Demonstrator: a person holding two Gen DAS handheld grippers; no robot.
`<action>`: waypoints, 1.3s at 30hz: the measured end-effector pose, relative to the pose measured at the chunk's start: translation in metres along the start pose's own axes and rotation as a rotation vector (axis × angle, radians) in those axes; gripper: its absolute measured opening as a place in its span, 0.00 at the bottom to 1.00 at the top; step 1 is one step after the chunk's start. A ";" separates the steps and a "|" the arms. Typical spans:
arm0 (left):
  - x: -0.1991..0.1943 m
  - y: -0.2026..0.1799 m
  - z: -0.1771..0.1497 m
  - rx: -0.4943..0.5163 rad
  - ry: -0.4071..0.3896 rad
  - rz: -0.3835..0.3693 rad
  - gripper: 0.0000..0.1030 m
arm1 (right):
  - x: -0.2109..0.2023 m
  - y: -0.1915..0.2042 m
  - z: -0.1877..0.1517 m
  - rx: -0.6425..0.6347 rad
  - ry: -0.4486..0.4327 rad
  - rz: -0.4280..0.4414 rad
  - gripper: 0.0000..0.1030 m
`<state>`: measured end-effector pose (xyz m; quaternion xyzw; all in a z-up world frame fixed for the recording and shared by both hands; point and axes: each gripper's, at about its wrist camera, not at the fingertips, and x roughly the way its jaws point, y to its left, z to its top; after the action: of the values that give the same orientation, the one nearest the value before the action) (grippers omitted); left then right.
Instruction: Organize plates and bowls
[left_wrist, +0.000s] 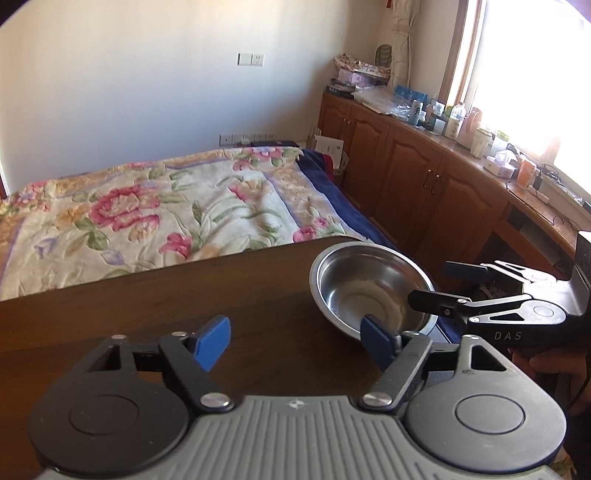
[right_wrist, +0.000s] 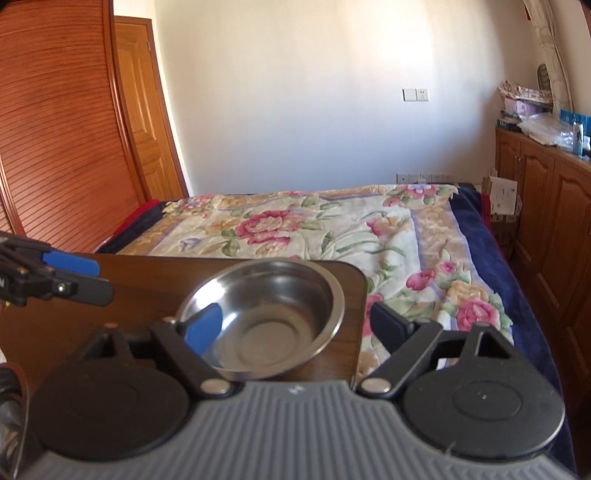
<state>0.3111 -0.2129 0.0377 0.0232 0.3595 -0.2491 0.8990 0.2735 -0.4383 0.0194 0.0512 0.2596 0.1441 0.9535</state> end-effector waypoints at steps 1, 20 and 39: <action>0.003 -0.001 0.000 -0.005 0.008 -0.004 0.70 | 0.001 -0.002 -0.001 0.006 0.003 0.002 0.78; 0.050 -0.006 0.009 -0.060 0.091 -0.041 0.52 | 0.017 -0.017 -0.003 0.082 0.051 0.057 0.52; 0.071 -0.005 0.014 -0.118 0.105 -0.051 0.42 | 0.021 -0.016 -0.008 0.110 0.061 0.083 0.35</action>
<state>0.3613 -0.2504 0.0022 -0.0259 0.4205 -0.2487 0.8721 0.2908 -0.4467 -0.0004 0.1099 0.2938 0.1703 0.9341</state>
